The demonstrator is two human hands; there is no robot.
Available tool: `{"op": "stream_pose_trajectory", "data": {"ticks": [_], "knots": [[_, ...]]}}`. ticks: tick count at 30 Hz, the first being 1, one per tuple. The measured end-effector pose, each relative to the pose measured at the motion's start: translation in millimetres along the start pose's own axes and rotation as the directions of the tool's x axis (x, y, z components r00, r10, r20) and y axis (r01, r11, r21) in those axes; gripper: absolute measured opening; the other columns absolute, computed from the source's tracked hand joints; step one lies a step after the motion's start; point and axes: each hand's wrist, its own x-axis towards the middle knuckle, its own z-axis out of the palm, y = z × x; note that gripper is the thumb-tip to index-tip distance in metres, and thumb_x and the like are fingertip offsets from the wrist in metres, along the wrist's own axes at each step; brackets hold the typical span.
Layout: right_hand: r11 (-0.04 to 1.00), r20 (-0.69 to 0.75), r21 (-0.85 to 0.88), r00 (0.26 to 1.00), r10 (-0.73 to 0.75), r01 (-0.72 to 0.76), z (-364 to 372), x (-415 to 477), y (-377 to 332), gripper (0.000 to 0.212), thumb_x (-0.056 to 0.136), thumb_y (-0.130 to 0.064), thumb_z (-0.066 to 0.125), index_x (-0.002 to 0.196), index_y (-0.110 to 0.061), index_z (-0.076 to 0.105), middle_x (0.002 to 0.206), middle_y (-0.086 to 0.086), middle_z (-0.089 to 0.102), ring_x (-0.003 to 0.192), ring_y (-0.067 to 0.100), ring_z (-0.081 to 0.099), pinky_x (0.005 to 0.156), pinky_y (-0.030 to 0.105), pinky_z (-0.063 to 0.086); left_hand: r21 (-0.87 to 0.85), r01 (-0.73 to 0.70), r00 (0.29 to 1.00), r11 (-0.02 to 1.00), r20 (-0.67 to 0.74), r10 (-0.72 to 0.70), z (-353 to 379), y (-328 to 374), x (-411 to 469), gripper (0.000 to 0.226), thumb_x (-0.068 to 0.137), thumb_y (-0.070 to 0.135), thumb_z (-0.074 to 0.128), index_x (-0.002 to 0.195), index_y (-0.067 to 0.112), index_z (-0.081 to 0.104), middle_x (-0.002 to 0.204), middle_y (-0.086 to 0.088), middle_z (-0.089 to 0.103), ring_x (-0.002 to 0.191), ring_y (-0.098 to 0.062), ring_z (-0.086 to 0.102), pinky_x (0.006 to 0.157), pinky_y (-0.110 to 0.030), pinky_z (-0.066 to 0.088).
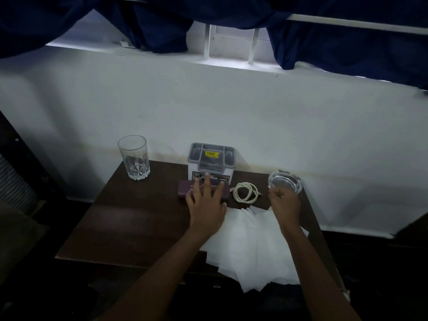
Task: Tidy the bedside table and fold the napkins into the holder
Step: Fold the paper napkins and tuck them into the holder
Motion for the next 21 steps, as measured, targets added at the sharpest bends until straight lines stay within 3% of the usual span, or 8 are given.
{"op": "stream_pose_trajectory", "data": {"ticks": [2, 4, 7, 9, 13, 17, 21], "knots": [[0.995, 0.029, 0.096, 1.000, 0.001, -0.004, -10, -8, -6, 0.016, 0.085, -0.003, 0.055, 0.071, -0.004, 0.065, 0.068, 0.011, 0.059, 0.069, 0.022, 0.054, 0.066, 0.028, 0.042, -0.111, 0.101, 0.994, 0.989, -0.032, -0.105, -16, -2, -4, 0.043, 0.094, 0.035, 0.042, 0.136, 0.028, 0.042, 0.159, -0.003, 0.006, 0.145, -0.033, -0.004, 0.114, -0.052, 0.006], [0.988, 0.109, 0.154, 0.994, -0.017, 0.000, -18, -18, -11, 0.012, 0.084, 0.000, 0.056, 0.079, -0.001, 0.067, 0.075, 0.014, 0.065, 0.074, 0.025, 0.060, 0.074, 0.033, 0.048, -0.214, 0.160, 0.984, 0.964, -0.047, -0.174, -34, -4, -15, 0.034, 0.093, 0.031, 0.044, 0.125, 0.025, 0.053, 0.156, -0.002, 0.019, 0.145, -0.031, 0.001, 0.114, -0.050, 0.005], [0.995, 0.251, 0.103, 0.968, -0.019, -0.007, -23, -33, -6, 0.012, 0.085, 0.002, 0.056, 0.084, -0.001, 0.067, 0.079, 0.014, 0.066, 0.073, 0.024, 0.063, 0.073, 0.035, 0.052, -0.350, 0.201, 0.975, 0.915, -0.018, -0.221, -49, -12, -41, 0.028, 0.092, 0.028, 0.045, 0.116, 0.031, 0.058, 0.144, 0.008, 0.039, 0.142, -0.024, 0.014, 0.115, -0.046, 0.007], [1.000, 0.341, 0.018, 0.940, -0.024, 0.019, -22, -43, 0, 0.012, 0.083, 0.004, 0.057, 0.085, 0.001, 0.068, 0.076, 0.012, 0.065, 0.064, 0.014, 0.062, 0.066, 0.024, 0.051, -0.395, 0.238, 0.970, 0.888, 0.050, -0.238, -53, -18, -63, 0.026, 0.091, 0.027, 0.046, 0.110, 0.036, 0.061, 0.135, 0.014, 0.048, 0.139, -0.019, 0.023, 0.116, -0.045, 0.009], [0.963, 0.477, -0.196, 0.876, -0.070, 0.183, -9, -52, 5, 0.017, 0.081, 0.003, 0.059, 0.091, 0.000, 0.072, 0.090, 0.006, 0.067, 0.082, 0.014, 0.059, 0.067, 0.016, 0.042, -0.348, 0.276, 0.943, 0.896, 0.276, -0.183, -51, -38, -80, 0.027, 0.092, 0.030, 0.046, 0.111, 0.040, 0.061, 0.128, 0.015, 0.055, 0.129, -0.017, 0.041, 0.110, -0.041, 0.022], [0.923, 0.524, -0.234, 0.839, -0.146, 0.307, 24, -54, -6, 0.026, 0.084, 0.000, 0.051, 0.100, -0.003, 0.071, 0.109, 0.010, 0.069, 0.103, 0.025, 0.062, 0.087, 0.027, 0.046, -0.330, 0.293, 0.909, 0.897, 0.386, -0.155, -48, -58, -62, 0.030, 0.094, 0.019, 0.046, 0.121, 0.021, 0.060, 0.133, 0.001, 0.056, 0.126, -0.021, 0.048, 0.110, -0.036, 0.033], [0.773, 0.564, -0.298, 0.757, -0.331, 0.560, 68, -62, -20, 0.030, 0.087, -0.011, 0.052, 0.114, -0.013, 0.066, 0.115, 0.010, 0.061, 0.109, 0.031, 0.051, 0.092, 0.035, 0.043, -0.317, 0.384, 0.850, 0.867, 0.488, -0.198, -45, -71, -39, 0.029, 0.093, 0.020, 0.051, 0.120, 0.019, 0.061, 0.130, -0.005, 0.058, 0.120, -0.023, 0.053, 0.105, -0.036, 0.041]]}}
